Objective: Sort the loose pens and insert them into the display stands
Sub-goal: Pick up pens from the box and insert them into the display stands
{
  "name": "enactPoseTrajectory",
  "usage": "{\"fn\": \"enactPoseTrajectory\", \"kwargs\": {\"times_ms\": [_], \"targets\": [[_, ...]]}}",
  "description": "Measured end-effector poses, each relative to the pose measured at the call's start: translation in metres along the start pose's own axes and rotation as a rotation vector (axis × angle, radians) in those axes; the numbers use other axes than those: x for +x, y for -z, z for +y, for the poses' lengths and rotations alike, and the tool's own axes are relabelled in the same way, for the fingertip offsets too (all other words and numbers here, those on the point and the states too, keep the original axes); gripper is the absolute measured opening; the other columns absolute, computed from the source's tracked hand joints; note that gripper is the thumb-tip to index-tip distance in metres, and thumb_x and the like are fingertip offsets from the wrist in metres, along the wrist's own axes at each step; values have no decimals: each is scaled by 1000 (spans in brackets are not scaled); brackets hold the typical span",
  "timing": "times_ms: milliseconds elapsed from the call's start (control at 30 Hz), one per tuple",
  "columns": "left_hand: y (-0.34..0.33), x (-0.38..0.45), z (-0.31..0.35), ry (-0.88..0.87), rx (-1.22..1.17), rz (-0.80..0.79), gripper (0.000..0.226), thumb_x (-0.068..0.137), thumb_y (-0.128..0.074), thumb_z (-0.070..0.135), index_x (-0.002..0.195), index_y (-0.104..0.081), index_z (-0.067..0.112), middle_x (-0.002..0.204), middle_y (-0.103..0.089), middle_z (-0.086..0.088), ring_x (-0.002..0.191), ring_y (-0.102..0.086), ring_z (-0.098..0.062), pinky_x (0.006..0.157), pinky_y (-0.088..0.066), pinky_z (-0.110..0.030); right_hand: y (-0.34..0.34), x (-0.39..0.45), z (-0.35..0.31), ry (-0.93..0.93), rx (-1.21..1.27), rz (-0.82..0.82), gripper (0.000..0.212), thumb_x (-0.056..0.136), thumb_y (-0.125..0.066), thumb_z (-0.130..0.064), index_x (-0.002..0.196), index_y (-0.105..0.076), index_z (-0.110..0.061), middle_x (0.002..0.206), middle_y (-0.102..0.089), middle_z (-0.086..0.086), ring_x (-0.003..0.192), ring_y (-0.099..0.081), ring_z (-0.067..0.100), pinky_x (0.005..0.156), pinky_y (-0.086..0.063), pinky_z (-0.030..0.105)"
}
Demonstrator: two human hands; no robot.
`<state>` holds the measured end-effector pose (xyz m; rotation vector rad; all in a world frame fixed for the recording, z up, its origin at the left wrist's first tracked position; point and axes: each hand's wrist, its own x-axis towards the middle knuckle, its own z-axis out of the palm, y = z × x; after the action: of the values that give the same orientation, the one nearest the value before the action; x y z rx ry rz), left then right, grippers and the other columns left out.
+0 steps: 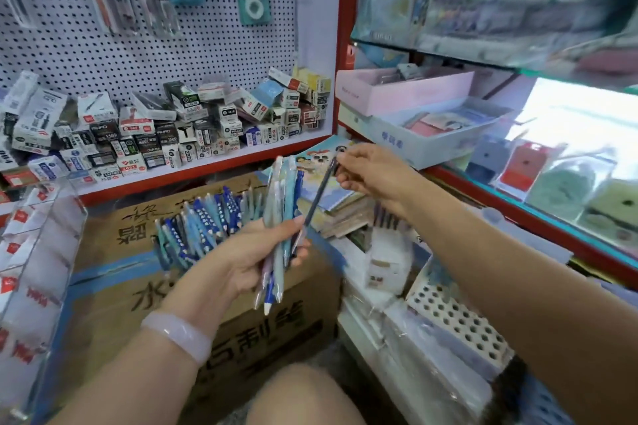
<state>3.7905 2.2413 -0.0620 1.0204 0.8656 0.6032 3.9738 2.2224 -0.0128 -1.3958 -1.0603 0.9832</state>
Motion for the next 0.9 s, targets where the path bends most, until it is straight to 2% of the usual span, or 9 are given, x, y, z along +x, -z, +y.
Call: {"fn": "enactPoseTrajectory", "kwargs": {"times_ms": [167, 233, 300, 367, 433, 567, 700, 900], "targets": [[-43, 20, -24, -27, -68, 78, 12, 88, -60, 10, 79, -52, 6, 48, -50, -4, 33, -47, -10, 34, -41, -15, 73, -2, -7, 69, -9, 295, 23, 98, -45, -12, 75, -52, -9, 64, -53, 8, 45, -55, 3, 48, -48, 11], [-56, 29, -33, -37, -128, 102, 14, 87, -62, 13, 78, -53, 6, 50, -48, -4, 32, -45, -10, 34, -40, -15, 99, 3, 0, 72, -105, 430, 21, 97, -47, -11, 76, -52, -7, 66, -56, 11, 50, -55, 9, 55, -54, 17], [-70, 39, -42, -39, -181, 113, 17, 86, -62, 16, 76, -53, 6, 47, -49, -2, 33, -44, -10, 35, -40, -16, 117, 9, 13, 61, -260, 546, 14, 95, -51, -12, 87, -56, -2, 76, -63, 17, 57, -59, 16, 66, -57, 28], [-80, 47, -51, -41, -185, 117, 19, 87, -62, 21, 76, -53, 7, 46, -48, -1, 35, -44, -11, 36, -40, -18, 126, 12, 30, 65, -395, 599, 9, 93, -54, -14, 86, -55, -8, 85, -67, 18, 67, -65, 22, 72, -58, 35], [-84, 52, -60, -38, -168, 129, 20, 87, -60, 23, 78, -54, 7, 49, -49, -3, 36, -44, -12, 36, -40, -18, 127, 14, 49, 91, -505, 610, 17, 93, -54, -16, 77, -49, -17, 86, -67, 16, 77, -67, 26, 76, -56, 42], [-77, 65, -68, -30, -127, 208, 20, 91, -57, 24, 82, -53, 6, 48, -51, -4, 36, -45, -13, 35, -39, -20, 118, 25, 77, 126, -628, 550, 9, 94, -52, -17, 87, -49, -13, 88, -66, 12, 80, -66, 23, 77, -54, 43], [-68, 80, -69, -43, -94, 291, 18, 93, -53, 19, 80, -54, 7, 46, -51, -3, 34, -44, -12, 34, -39, -20, 106, 44, 102, 173, -628, 516, 10, 94, -52, -19, 93, -51, -10, 84, -65, 10, 77, -66, 22, 75, -55, 47], [-64, 92, -69, -60, -22, 282, 14, 94, -51, 16, 84, -54, 7, 54, -52, -5, 44, -46, -16, 44, -41, -27, 98, 69, 130, 126, -677, 438, 12, 95, -51, -22, 94, -50, -9, 83, -63, 13, 78, -65, 26, 75, -54, 49]]}}
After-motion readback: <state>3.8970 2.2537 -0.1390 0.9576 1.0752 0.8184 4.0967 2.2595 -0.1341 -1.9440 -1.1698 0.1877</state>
